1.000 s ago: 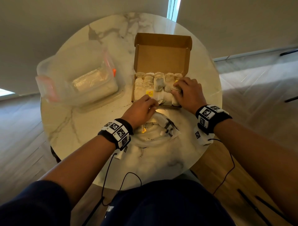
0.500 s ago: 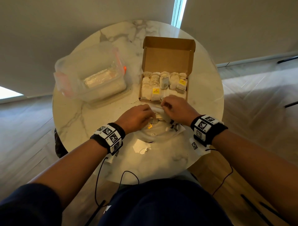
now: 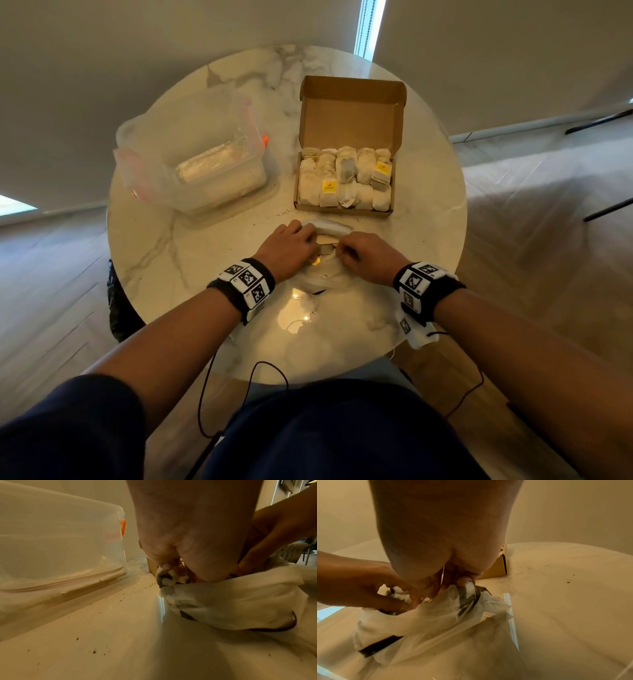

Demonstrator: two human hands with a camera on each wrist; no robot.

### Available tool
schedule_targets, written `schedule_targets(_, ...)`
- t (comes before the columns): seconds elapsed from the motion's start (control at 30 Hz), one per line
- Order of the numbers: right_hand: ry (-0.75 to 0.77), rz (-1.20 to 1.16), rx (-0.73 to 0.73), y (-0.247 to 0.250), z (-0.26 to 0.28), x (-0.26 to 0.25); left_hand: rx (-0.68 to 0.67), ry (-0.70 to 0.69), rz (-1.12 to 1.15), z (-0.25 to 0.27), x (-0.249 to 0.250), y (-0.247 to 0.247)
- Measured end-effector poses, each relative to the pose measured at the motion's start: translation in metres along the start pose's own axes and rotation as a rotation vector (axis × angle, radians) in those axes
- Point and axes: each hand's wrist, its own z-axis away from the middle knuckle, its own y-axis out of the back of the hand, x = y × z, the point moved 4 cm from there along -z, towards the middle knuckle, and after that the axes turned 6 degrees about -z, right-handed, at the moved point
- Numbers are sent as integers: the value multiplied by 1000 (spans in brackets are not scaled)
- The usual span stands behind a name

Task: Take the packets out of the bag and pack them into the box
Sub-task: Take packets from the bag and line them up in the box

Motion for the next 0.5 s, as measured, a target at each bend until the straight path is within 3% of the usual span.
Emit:
schedule_targets(0.3, 6, -55, 33, 2, -5, -9, 98, 40, 462, 1, -12, 18)
schedule_targets(0.5, 24, -51, 83, 3, -14, -4, 106, 111, 621, 2, -12, 20)
